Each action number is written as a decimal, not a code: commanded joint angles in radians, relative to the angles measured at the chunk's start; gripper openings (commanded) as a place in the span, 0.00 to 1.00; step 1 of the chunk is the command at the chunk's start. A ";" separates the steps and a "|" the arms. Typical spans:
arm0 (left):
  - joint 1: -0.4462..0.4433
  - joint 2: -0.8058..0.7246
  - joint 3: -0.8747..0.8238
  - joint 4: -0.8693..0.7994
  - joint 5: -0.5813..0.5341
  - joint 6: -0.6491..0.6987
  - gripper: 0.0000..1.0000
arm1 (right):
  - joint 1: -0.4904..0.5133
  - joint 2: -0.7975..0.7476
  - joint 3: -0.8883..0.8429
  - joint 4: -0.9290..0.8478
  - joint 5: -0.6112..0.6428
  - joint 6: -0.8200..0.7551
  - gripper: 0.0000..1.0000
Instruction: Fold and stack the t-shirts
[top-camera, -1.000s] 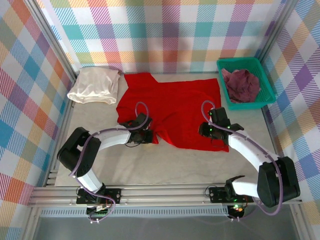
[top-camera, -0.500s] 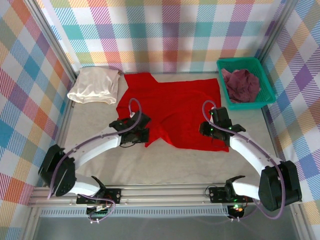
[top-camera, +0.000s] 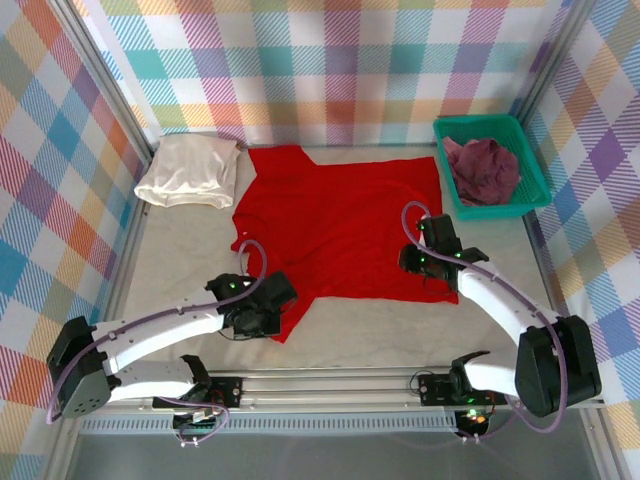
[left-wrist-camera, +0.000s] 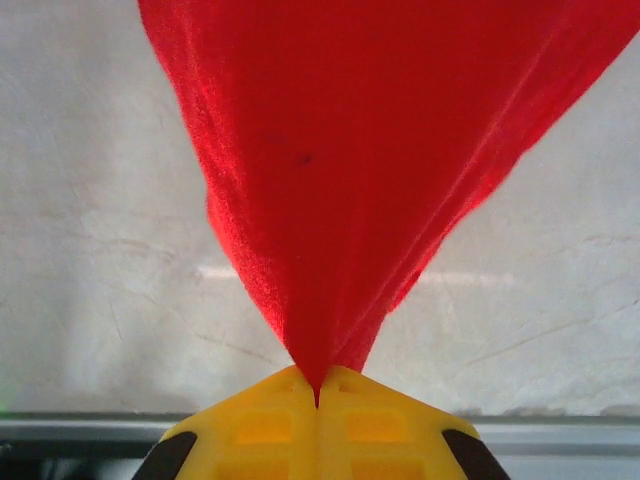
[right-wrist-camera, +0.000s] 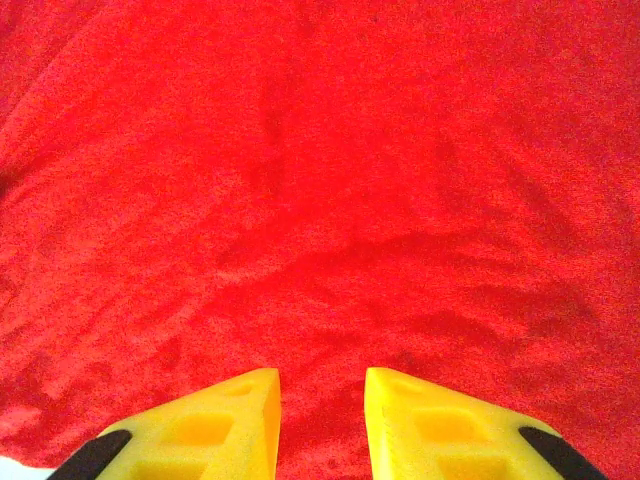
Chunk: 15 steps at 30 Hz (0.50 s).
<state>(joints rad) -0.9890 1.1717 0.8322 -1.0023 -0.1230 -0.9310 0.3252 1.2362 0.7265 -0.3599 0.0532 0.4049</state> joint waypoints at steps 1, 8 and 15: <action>-0.019 -0.003 0.025 -0.011 -0.087 -0.075 0.36 | 0.002 0.009 0.011 0.003 0.008 -0.026 0.29; 0.156 -0.171 -0.125 0.267 -0.132 -0.032 0.40 | 0.002 -0.005 0.013 0.001 -0.005 -0.028 0.29; 0.307 -0.313 -0.384 0.404 -0.010 -0.119 0.34 | 0.003 -0.008 0.023 -0.006 -0.006 -0.037 0.29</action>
<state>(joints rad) -0.7025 0.8955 0.4965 -0.6807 -0.1825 -1.0084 0.3252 1.2362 0.7265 -0.3603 0.0525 0.3866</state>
